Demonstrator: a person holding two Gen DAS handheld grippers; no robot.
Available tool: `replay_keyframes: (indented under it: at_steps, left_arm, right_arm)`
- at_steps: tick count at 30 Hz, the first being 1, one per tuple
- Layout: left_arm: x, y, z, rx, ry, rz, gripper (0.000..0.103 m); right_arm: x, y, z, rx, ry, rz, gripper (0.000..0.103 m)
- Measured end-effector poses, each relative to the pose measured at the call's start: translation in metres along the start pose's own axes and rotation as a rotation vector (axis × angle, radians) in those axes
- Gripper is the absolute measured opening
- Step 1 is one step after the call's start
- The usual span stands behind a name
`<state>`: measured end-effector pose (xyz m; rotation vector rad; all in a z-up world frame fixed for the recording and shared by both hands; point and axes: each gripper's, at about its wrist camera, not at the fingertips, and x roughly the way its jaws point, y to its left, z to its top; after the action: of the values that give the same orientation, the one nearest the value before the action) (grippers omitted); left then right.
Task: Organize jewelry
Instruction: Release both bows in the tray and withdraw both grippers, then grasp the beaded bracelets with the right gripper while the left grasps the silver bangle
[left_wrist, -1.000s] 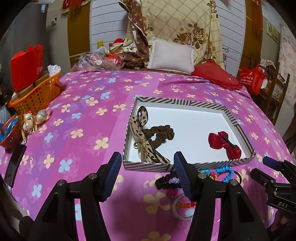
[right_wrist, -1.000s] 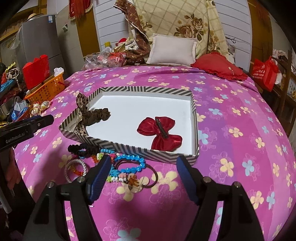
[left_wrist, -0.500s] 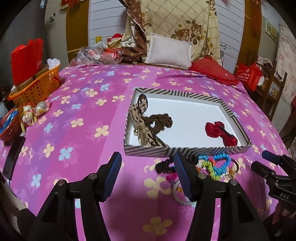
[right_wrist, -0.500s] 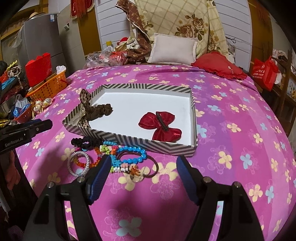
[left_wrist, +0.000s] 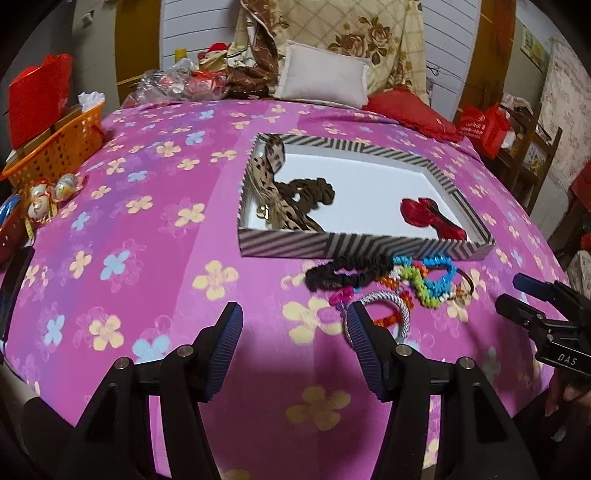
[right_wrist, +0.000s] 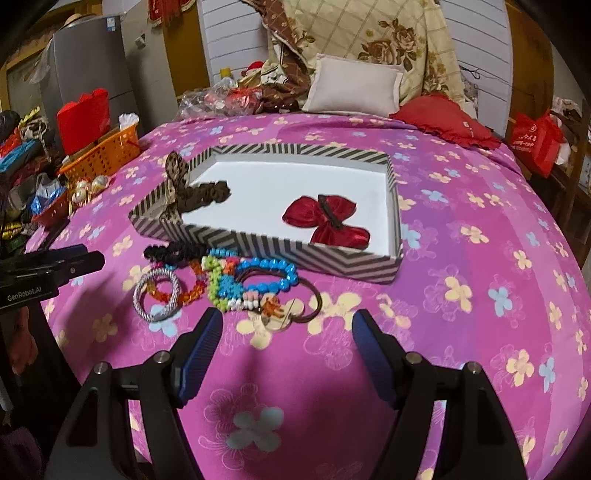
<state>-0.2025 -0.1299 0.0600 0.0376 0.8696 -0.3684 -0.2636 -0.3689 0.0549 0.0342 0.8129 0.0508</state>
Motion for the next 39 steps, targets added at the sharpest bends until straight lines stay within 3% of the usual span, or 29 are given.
replay_keyframes:
  at_steps: [7,15,29,33,39]
  left_arm:
    - [0.008,-0.01,-0.008,0.016,0.039,-0.046,0.049]
    - [0.019,-0.017,-0.014,0.021,0.078,-0.069,0.049]
    - [0.038,-0.024,-0.016,0.009,0.131,-0.091,0.048]
    - [0.041,-0.024,-0.015,0.011,0.136,-0.066,0.048]
    - [0.045,-0.019,-0.012,0.001,0.137,-0.042,0.048]
  right_arm:
    - [0.007,0.0,-0.007,0.002,0.023,0.014,0.075]
    - [0.014,0.004,-0.008,-0.005,0.039,0.036,0.062]
    - [0.022,0.013,-0.002,-0.035,0.032,0.052,0.062]
    - [0.031,0.019,0.007,-0.08,0.046,0.056,0.049]
    - [0.047,0.032,0.015,-0.137,0.075,0.091,0.043]
